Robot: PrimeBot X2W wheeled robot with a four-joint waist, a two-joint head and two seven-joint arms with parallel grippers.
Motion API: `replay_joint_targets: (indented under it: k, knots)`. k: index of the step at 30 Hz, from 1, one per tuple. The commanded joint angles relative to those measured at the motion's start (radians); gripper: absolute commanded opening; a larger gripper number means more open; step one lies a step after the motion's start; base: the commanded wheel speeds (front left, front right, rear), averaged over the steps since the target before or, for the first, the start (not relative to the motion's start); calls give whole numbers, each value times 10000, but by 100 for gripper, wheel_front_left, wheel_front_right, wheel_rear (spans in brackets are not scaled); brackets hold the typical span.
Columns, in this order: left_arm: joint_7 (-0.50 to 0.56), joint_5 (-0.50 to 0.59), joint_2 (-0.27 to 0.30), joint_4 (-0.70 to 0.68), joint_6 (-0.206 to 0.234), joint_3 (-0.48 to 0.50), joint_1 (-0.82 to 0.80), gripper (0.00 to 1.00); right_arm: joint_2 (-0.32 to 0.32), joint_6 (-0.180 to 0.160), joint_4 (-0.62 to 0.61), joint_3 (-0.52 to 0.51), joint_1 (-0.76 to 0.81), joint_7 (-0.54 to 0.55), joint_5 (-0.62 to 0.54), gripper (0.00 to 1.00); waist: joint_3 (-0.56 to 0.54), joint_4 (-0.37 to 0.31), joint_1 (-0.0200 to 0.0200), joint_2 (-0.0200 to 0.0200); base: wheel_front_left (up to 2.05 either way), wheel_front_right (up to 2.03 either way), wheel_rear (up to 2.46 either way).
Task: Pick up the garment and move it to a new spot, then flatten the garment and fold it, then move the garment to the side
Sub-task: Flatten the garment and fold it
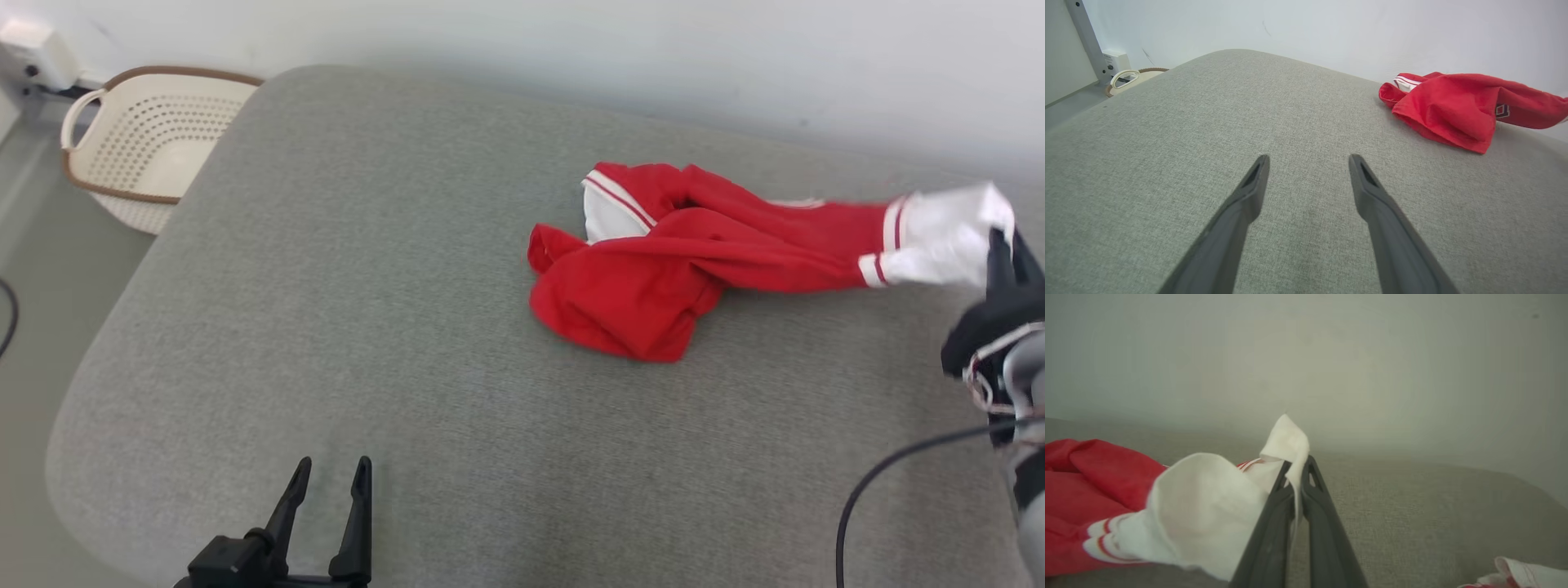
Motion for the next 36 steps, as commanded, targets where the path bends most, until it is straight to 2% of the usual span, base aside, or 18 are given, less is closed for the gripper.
replay_joint_targets:
  k: [1,2,3,4,5,11,14,22,29,36]
  knots:
    - [-8,77,3,-9,-51,-41,-84,100,64,-10,-7,-189,299,-9,-169,0,-57,-254,0,-1,0,0,0]
    - [-8,97,1,2,-71,-71,-97,100,123,-10,-3,-447,510,-9,-207,0,-79,-308,0,-1,0,0,0]
    - [-8,122,3,17,-51,-73,-106,100,166,-10,-1,-705,687,-9,-305,7,-111,-377,0,-1,0,0,0]
    - [-8,145,6,46,-62,-68,-117,100,222,-10,85,-983,880,-9,-398,92,-145,-439,0,-1,0,0,0]
    - [-8,162,6,65,-62,-51,-119,100,364,-10,27,-1238,997,-9,-440,100,-193,-517,0,-1,0,0,0]
    - [-8,299,1,116,-129,16,-38,100,1095,-10,-1072,-2313,1853,-8,-1135,100,-510,-1031,0,-1,0,0,0]
    - [-8,304,4,139,-134,80,-45,100,1609,-10,-1893,-2330,2200,-9,-1303,100,-687,-1320,0,-1,0,0,0]
    - [-8,438,4,350,-252,345,-270,100,2525,-10,-4067,-736,3395,-6,-909,100,-1011,-2269,0,-1,0,0,0]
    - [-8,695,1,628,-439,742,-770,100,2772,-10,-5787,684,4591,-8,-280,100,-980,-3158,0,-1,0,0,0]
    - [-8,923,3,1076,-578,1137,-1229,100,2916,-10,-6754,1363,5361,-8,44,100,-895,-3867,0,-1,0,0,0]
